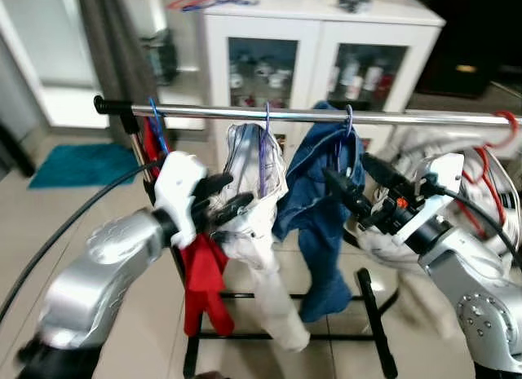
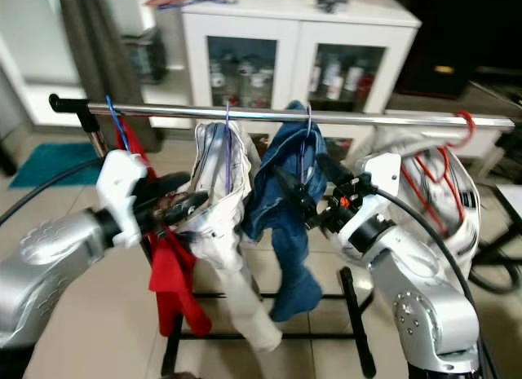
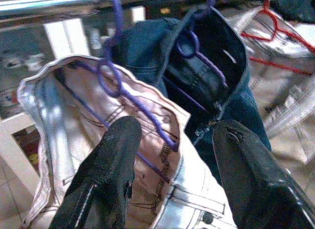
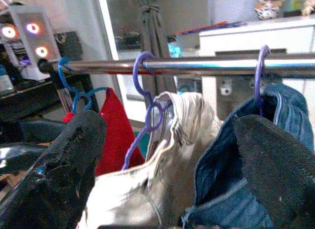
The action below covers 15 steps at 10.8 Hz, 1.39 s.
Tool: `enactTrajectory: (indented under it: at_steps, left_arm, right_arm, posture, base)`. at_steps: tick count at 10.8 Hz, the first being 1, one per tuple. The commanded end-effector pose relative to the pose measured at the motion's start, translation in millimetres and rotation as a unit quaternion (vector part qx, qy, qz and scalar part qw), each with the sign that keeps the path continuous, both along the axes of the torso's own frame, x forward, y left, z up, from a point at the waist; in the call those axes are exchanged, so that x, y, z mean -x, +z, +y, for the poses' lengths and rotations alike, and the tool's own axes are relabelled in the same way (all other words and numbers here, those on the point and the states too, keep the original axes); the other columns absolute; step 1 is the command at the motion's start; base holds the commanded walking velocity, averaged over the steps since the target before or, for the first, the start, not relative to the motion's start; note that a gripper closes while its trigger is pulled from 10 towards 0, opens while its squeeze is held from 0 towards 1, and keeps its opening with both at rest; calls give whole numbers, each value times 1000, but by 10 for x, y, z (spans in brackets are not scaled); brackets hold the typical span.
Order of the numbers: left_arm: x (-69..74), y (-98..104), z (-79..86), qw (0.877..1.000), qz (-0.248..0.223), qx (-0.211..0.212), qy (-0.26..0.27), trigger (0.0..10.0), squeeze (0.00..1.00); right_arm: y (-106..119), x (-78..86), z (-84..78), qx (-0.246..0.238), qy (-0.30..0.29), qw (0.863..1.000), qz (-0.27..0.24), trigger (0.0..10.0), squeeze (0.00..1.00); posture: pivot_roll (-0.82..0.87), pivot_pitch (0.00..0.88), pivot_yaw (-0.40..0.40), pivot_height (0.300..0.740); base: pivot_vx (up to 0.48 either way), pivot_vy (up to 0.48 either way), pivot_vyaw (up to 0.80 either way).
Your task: Hang hanger
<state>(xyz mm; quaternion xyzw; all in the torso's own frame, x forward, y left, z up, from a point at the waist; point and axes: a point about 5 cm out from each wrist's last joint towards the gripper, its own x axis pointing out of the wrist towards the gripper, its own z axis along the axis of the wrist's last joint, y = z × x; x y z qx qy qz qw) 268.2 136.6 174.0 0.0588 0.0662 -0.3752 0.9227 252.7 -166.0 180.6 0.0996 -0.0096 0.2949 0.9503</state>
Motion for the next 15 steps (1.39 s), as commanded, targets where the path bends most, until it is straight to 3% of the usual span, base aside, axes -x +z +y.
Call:
enactTrajectory:
  at_steps: [1,3,4,5,8,9,11,15]
  left_arm:
    - [-45,-58,-14,1000,11,-19,13,10000,0]
    - [-57,-77,-17,1000,17,-20,13,10000,0]
    - [-63,-78,-50,1000,18,-20,3,10000,0]
    - [-78,-83,-62,1000,17,-21,5,10000,0]
    - [-104,-110,-107,999,17,-26,9,10000,0]
    - [-97,-119,-106,999,18,-34,10,10000,0]
    - [-93,-109,-109,999,15,-35,12,10000,0]
    - [-161,-162,-49,997,4,-36,74,10000,0]
  right_arm:
    - [81,-13,-28,0,0,1000,-11,10000,1000]
    - [170,-27,9,-14,13,1000,-22,10000,1000]
    - [138,-105,68,32,24,999,7,10000,1000]
    - [113,-160,102,44,27,998,22,10000,1000]
    - [92,-384,299,58,70,995,40,10000,1000]
    - [78,-560,420,52,75,995,48,10000,1000]
    - [-11,-795,498,59,40,995,73,10000,1000]
    - [4,-881,443,16,-9,999,49,10000,1000]
  posture:
    - [-16,0,-4,740]
    - [-21,0,-2,740]
    - [-25,0,-4,740]
    - [-26,0,-6,740]
    - [-28,0,-17,740]
    - [-28,0,-17,740]
    - [-11,0,-38,740]
    - [-18,0,-25,740]
  base:
    - [0,0,0]
    - [0,0,0]
    - [0,0,0]
    - [0,0,0]
    - [0,0,0]
    - [0,0,0]
    - [0,0,0]
    - [0,0,0]
